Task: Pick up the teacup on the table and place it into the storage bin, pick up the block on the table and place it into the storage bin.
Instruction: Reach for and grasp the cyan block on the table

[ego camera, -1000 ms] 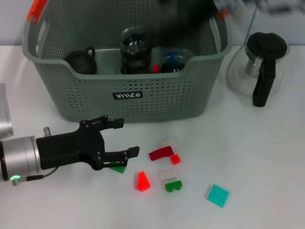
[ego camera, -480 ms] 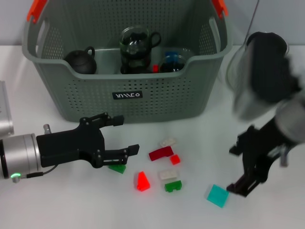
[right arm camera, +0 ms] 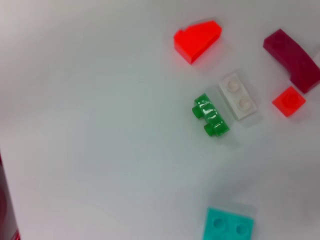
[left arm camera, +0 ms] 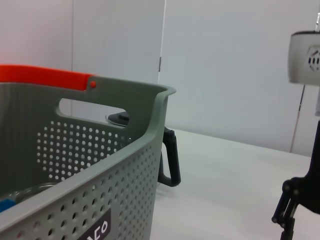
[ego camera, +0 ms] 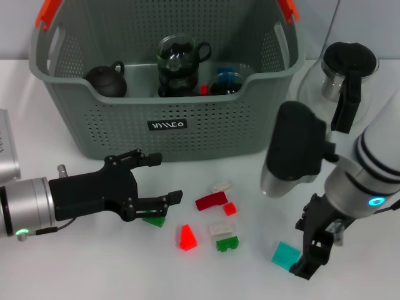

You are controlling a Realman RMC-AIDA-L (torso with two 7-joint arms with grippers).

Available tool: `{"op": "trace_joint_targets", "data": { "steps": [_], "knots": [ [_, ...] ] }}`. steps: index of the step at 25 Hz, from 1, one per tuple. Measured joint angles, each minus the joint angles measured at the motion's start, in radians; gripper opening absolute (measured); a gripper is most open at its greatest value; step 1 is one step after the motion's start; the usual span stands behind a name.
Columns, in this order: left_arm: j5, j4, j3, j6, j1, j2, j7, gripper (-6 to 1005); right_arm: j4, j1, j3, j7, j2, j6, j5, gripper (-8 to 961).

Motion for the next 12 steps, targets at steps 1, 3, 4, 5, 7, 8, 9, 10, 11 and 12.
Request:
{"op": "trace_joint_targets", "data": {
  "steps": [1,3,4,5,7,8,9,10,11,12],
  "knots": [
    [0.0,-0.001,0.0,-0.002,0.0,0.0,0.001,877,0.0,0.0,0.0,0.0,0.0,0.0,0.0,867],
    [0.001,-0.001,0.0,-0.004,0.0,0.0,0.001,877,0.019,0.006,-0.025,0.023,0.001,0.022,0.0,860],
    [0.001,-0.001,0.0,-0.004,0.001,0.0,0.001,877,0.027,0.008,-0.033,0.034,0.002,0.031,0.001,856],
    [0.001,-0.001,-0.001,-0.004,0.001,0.0,0.001,877,0.032,0.01,-0.041,0.046,0.002,0.039,0.002,852],
    [0.001,-0.001,-0.001,-0.004,0.002,0.0,0.001,877,0.035,0.011,-0.058,0.075,0.003,0.057,0.003,844],
    [0.001,-0.001,-0.001,-0.004,0.002,0.001,0.001,877,0.038,0.012,-0.068,0.089,0.004,0.067,0.004,840],
    [0.001,-0.002,-0.001,-0.005,0.002,0.001,0.003,877,0.042,0.013,-0.078,0.103,0.004,0.079,0.005,836],
    [0.001,-0.002,-0.001,-0.008,0.003,0.001,0.007,877,0.047,0.014,-0.087,0.116,0.004,0.088,0.005,831],
    [0.001,-0.003,-0.001,-0.01,0.003,0.001,0.013,877,0.055,0.014,-0.097,0.129,0.004,0.097,0.005,827],
    [0.001,-0.004,-0.001,-0.012,0.004,0.001,0.018,877,0.061,0.015,-0.104,0.14,0.004,0.104,0.005,823]
  ]
}}
